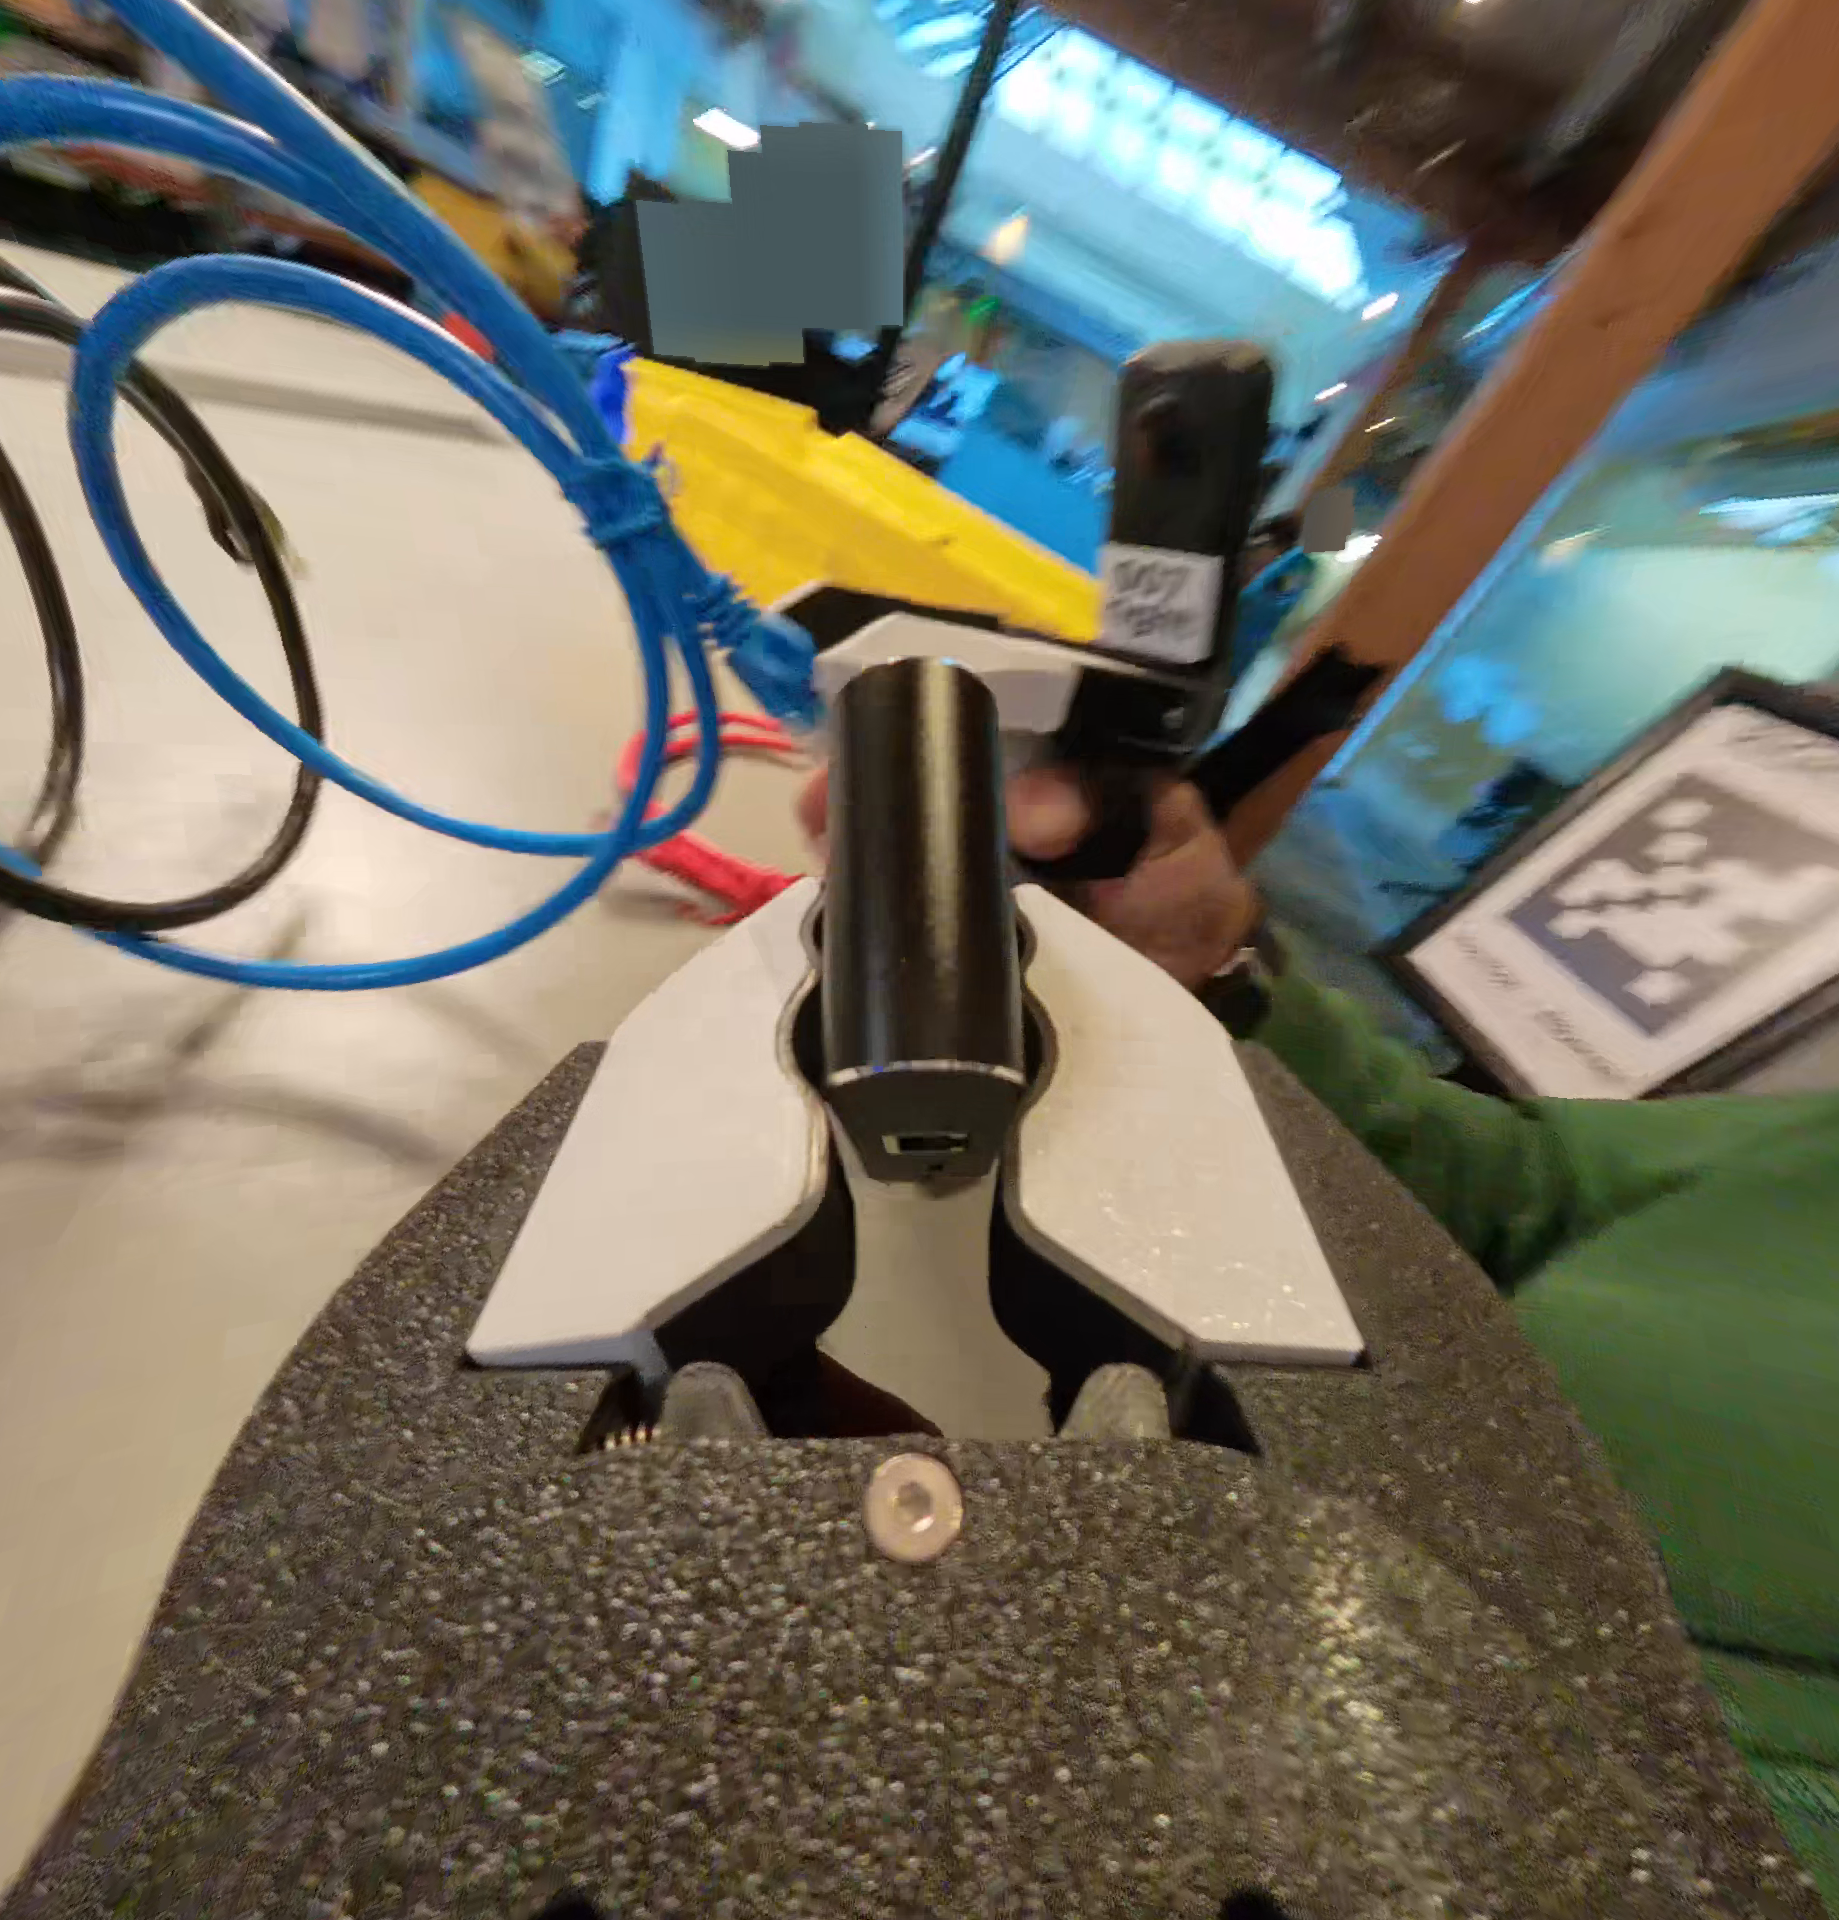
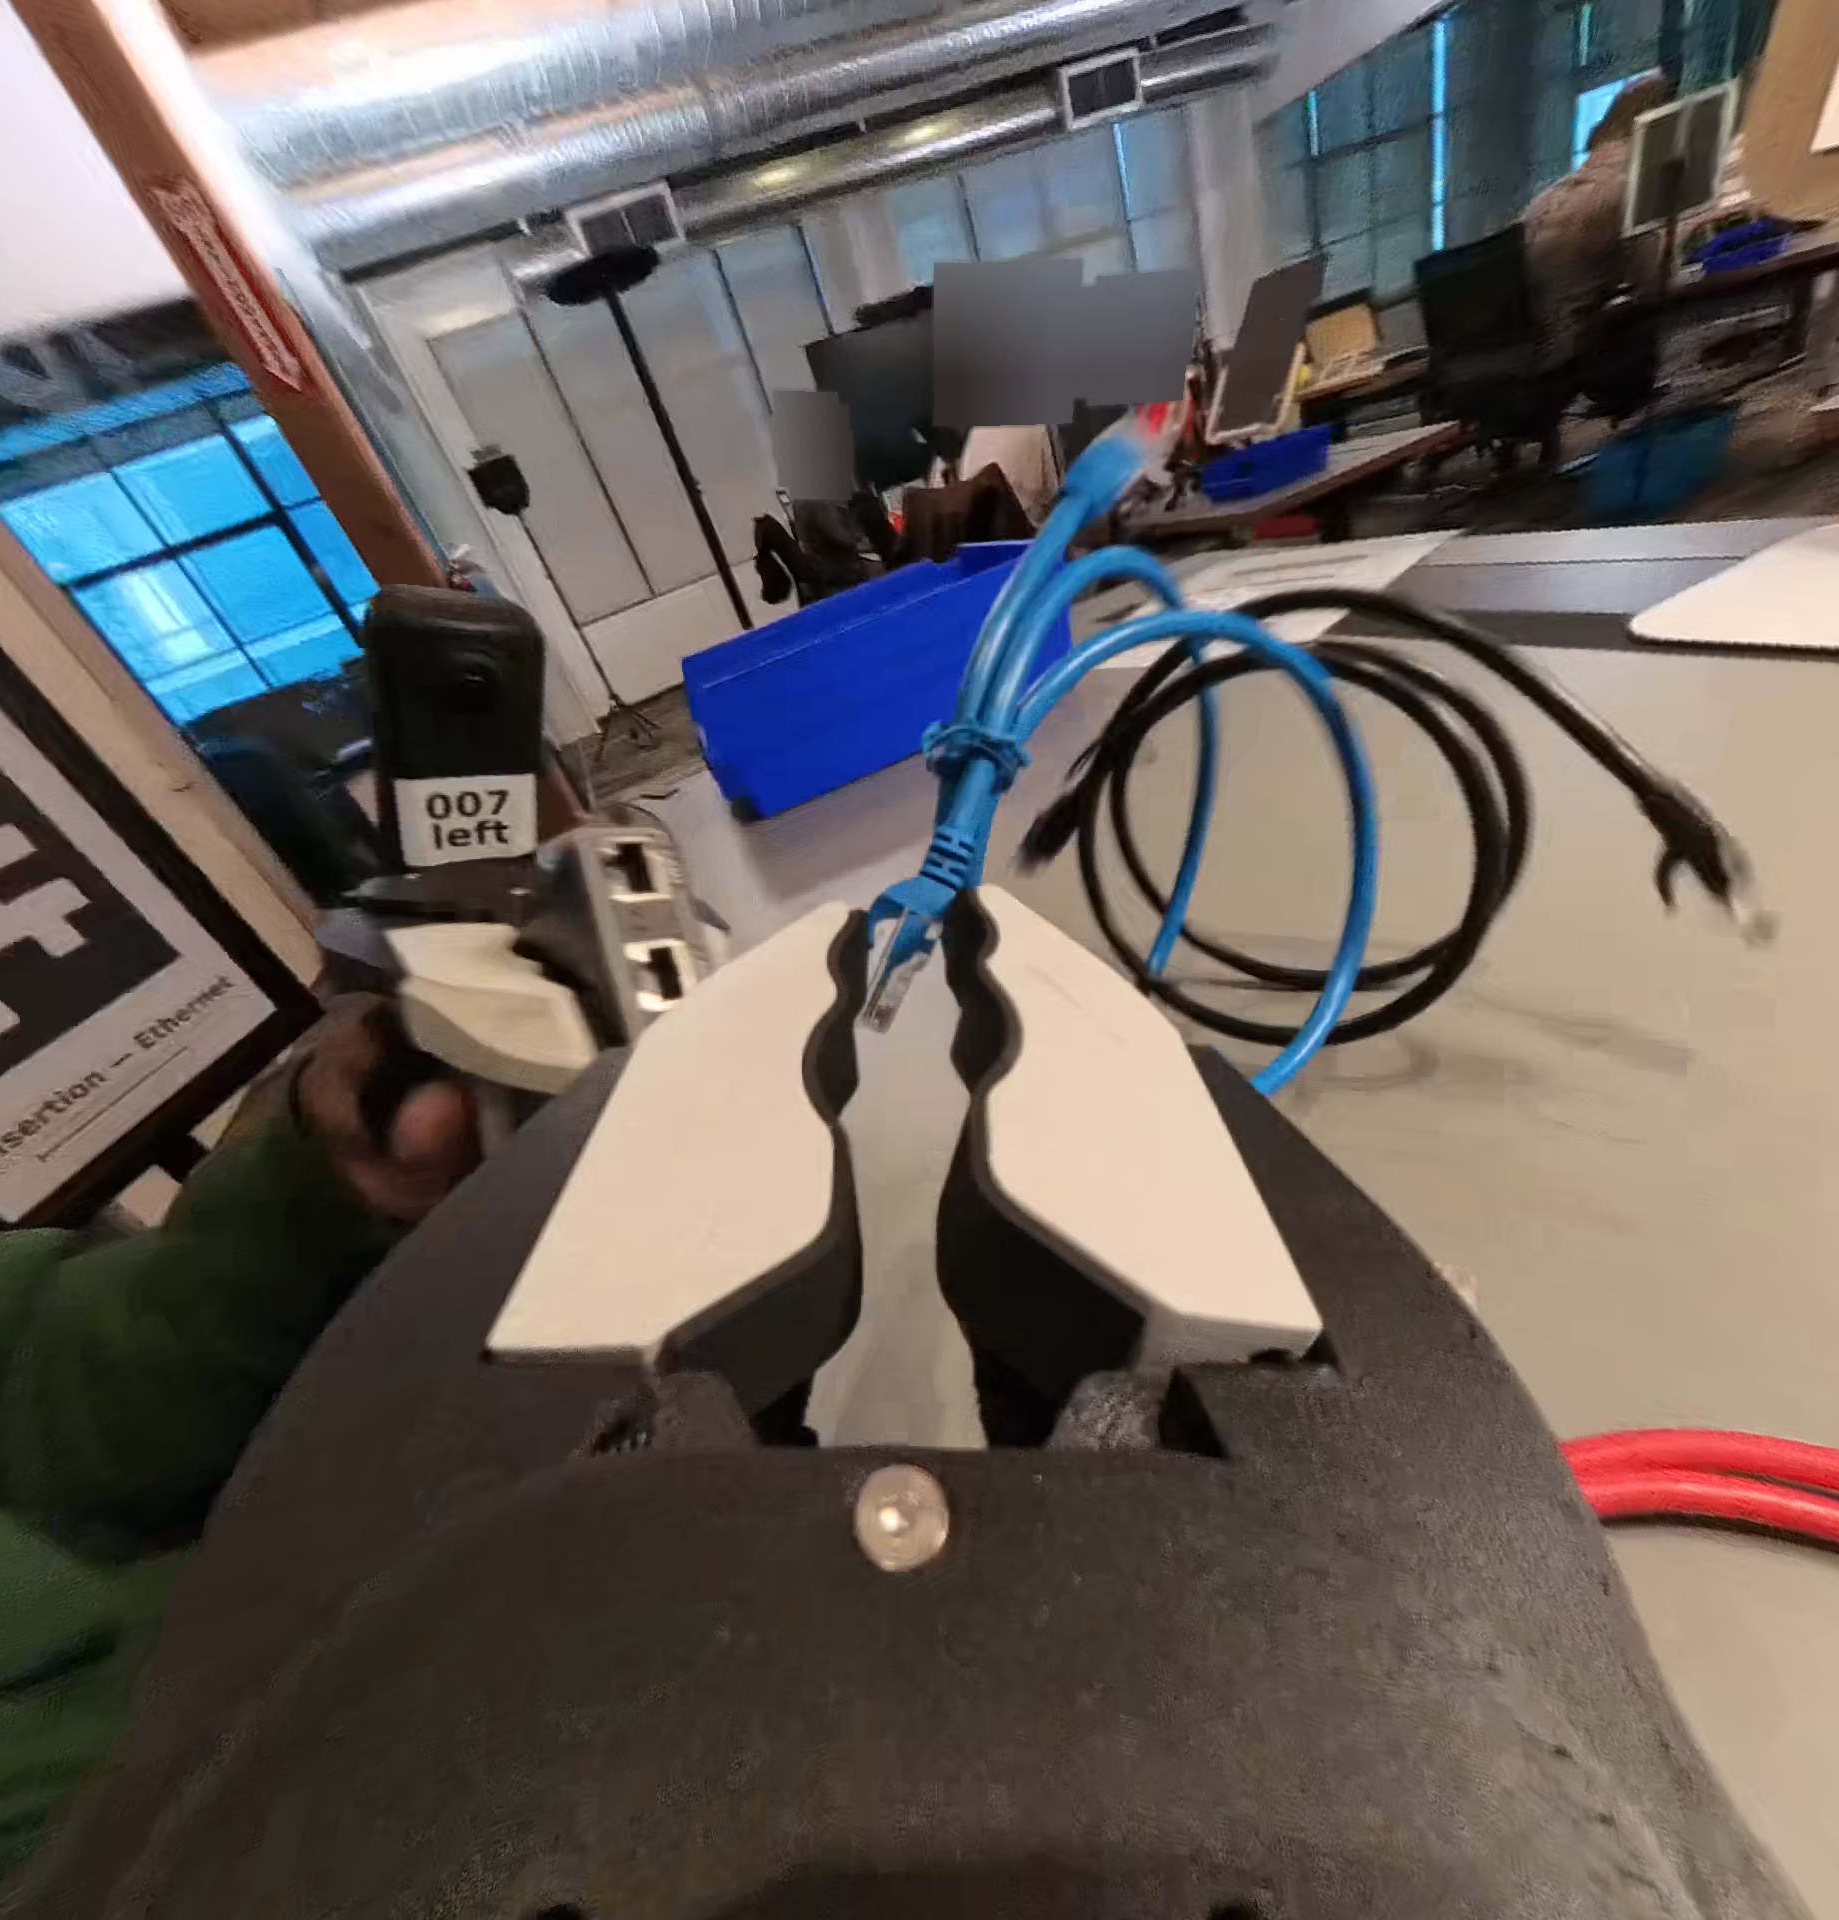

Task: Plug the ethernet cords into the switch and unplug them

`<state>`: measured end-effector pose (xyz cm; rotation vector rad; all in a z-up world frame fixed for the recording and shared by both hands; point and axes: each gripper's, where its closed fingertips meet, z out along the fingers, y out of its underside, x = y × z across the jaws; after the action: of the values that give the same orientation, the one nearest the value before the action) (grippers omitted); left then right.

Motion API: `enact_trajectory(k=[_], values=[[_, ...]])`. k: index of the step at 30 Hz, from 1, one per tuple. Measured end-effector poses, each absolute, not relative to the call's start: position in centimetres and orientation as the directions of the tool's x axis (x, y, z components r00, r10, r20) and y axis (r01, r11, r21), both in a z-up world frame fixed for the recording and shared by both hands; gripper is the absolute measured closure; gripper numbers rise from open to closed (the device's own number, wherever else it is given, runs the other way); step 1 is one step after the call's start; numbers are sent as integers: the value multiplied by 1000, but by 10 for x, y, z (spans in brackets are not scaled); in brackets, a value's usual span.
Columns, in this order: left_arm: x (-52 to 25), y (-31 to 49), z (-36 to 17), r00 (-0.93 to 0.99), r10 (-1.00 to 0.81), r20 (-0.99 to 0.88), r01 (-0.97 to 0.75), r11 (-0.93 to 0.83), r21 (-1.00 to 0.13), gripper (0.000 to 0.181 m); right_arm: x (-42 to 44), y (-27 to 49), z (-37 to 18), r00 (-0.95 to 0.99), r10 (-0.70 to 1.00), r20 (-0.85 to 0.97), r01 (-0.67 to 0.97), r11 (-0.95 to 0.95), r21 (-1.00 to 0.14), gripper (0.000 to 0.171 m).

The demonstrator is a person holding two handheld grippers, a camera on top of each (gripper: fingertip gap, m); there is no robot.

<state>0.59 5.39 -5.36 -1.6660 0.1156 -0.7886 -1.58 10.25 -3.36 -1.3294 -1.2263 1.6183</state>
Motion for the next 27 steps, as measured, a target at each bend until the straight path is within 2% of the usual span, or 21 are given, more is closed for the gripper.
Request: enact_trajectory(k=[3, 7, 12, 17, 24, 27], values=[[6, 54, -54, 751, -489, 443, 350, -274, -896, 153, -18, 108, -47, -135, 966, -219, 122, -203, -972, 156], [-12, 55, -50, 716, -469, 517, 453, -252, -855, 154, -23, 117, -54, -61, 967, -248, 127, -239, -963, 157], [-20, 56, -50, 687, -459, 564, 506, -255, -824, 153, -20, 130, -56, 25, 986, -164, 141, -166, -976, 140], [-26, 56, -49, 670, -451, 589, 543, -243, -804, 154, -13, 140, -50, 70, 992, -106, 134, -114, -984, 131], [-31, 58, -50, 676, -429, 599, 555, -238, -797, 153, 4, 155, -32, 137, 990, -26, 107, -41, -993, 130], [-30, 60, -52, 695, -413, 588, 540, -240, -807, 153, 7, 146, -22, 99, 995, -7, 80, -15, -997, 130]])
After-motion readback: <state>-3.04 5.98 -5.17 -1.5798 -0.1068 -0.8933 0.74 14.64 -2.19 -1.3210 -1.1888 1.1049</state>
